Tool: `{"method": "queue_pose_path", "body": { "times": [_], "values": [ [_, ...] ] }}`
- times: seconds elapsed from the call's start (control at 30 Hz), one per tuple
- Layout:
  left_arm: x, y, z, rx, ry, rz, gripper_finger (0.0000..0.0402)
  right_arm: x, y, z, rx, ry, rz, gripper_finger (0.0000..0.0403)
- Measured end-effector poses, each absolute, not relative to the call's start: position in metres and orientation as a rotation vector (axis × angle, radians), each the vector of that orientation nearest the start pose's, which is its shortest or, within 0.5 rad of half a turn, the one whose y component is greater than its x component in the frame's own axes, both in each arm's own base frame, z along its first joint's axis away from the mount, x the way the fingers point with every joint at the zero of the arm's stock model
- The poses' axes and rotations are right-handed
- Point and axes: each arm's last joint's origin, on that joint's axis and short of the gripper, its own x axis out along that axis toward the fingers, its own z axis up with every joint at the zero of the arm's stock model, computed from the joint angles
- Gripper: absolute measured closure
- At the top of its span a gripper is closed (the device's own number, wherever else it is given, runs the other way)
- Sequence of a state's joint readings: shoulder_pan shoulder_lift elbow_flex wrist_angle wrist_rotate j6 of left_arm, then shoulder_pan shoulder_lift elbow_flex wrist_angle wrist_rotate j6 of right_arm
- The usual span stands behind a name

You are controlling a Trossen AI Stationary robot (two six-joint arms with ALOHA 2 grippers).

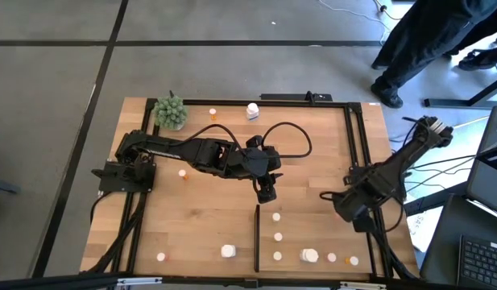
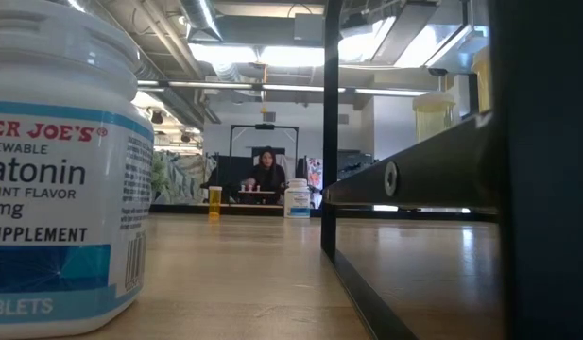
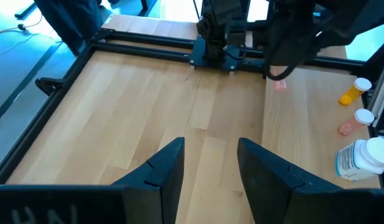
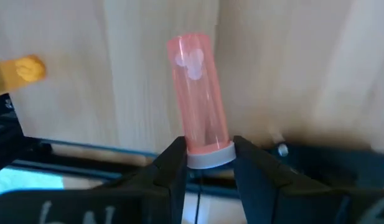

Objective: Pick and place medicine bottles onto shelf by color
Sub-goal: Put the top pink pill bottle on the shelf aligned with the other pink pill bottle

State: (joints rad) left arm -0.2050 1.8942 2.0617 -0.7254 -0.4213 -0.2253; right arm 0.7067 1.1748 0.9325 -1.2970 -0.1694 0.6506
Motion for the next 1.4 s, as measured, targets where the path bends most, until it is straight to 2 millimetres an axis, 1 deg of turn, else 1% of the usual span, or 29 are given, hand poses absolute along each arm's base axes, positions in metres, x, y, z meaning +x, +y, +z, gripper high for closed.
{"method": "queue_pose_path", "body": {
  "times": [0.13, 0.3, 0.53, 0.67, 0.8, 1.0, 1.2, 1.4],
  "values": [
    [0.409, -0.073, 0.404, -0.048, 0.505, 0.265, 0.0259, 0.140, 0.115, 0.257, 0.072, 1.739, 0.108, 0.0289],
    [0.409, -0.075, 0.404, -0.065, 0.516, 0.205, 0.0259, 0.156, 0.114, 0.261, 0.070, 1.839, 0.067, 0.0289],
    [0.409, -0.075, 0.403, -0.065, 0.518, 0.200, 0.0259, 0.181, 0.116, 0.255, 0.142, 1.979, 0.083, 0.0289],
    [0.408, -0.075, 0.402, -0.060, 0.535, 0.202, 0.0259, 0.196, 0.119, 0.247, 0.147, 2.051, 0.066, 0.0289],
    [0.406, -0.074, 0.399, -0.049, 0.571, 0.205, 0.0260, 0.208, 0.123, 0.239, 0.207, 2.109, 0.107, 0.0289],
    [0.406, -0.074, 0.398, -0.045, 0.582, 0.206, 0.0259, 0.220, 0.127, 0.218, 0.208, 2.193, 0.047, 0.0289],
    [0.406, -0.074, 0.398, -0.018, 0.587, 0.199, 0.0259, 0.228, 0.131, 0.199, 0.208, 2.268, 0.039, 0.0289],
    [0.406, -0.074, 0.398, -0.008, 0.588, 0.195, 0.0259, 0.231, 0.132, 0.188, 0.195, 2.308, 0.011, 0.0289]
  ]
}}
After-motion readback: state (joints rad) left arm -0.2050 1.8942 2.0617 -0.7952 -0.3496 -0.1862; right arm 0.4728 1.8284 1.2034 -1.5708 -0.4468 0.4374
